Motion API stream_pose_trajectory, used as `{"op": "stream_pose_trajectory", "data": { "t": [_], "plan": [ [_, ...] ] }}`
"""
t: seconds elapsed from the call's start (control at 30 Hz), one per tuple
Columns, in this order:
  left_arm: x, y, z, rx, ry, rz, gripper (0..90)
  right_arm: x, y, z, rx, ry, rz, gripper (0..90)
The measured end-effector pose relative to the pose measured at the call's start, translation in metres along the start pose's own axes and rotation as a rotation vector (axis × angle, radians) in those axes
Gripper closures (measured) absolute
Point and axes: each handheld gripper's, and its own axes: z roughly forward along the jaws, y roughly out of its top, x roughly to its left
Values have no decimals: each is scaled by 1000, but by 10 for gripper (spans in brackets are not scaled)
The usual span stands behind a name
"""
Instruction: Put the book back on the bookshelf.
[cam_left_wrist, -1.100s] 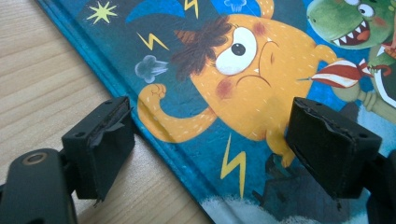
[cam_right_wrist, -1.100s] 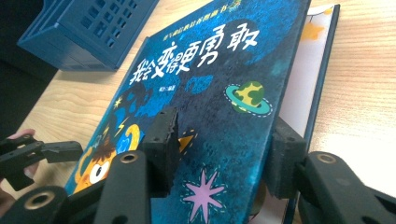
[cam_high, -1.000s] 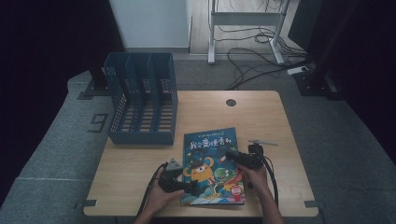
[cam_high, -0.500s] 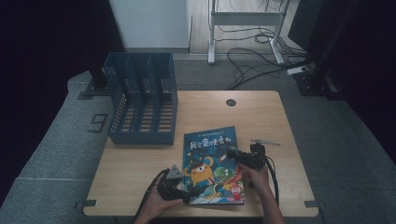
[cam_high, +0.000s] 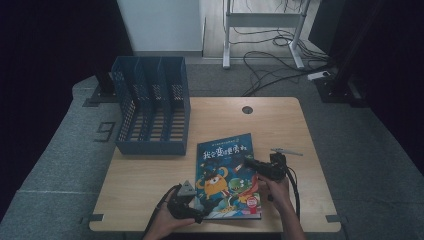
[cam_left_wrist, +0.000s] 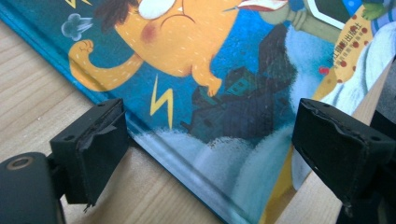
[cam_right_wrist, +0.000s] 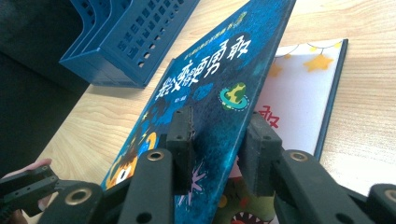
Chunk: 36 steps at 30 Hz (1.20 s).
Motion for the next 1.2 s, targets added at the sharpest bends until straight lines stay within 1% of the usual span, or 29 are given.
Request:
{"op": "stream_pose_trajectory", "data": {
  "t": [0.33,0.43,0.47,0.57,0.6,0.63,0.67,0.77,0.93,0.97,1.03,1.2],
  "plan": [
    [-5,0,-2,22,-4,35,88,-1,0,-2,-8,10,11,687],
    [-6,-1,-2,20,-2,34,87,-1,0,-2,-8,11,10,687],
    [-9,-2,-2,17,2,37,87,-1,0,-2,-6,10,10,687],
    [-11,-2,-2,21,-2,48,86,-3,0,-2,-6,7,16,686],
    [-14,-2,0,31,2,73,77,-3,0,-3,-8,6,16,687],
    [-14,-2,0,31,2,73,68,-3,0,-3,-10,7,17,688],
    [-16,-2,2,34,13,84,59,-3,0,-3,-11,6,16,688],
    [-17,-2,3,33,17,85,51,-3,0,-4,-16,6,16,691],
    [-17,-1,4,27,22,74,40,-3,1,-5,-21,9,19,696],
    [-16,-1,4,29,16,55,36,-3,1,-6,-25,11,18,699],
    [-14,-2,5,28,1,35,30,-3,2,-7,-33,17,19,706],
    [-12,-1,5,9,-2,16,35,-3,3,-11,-57,25,8,717]
  ]
}}
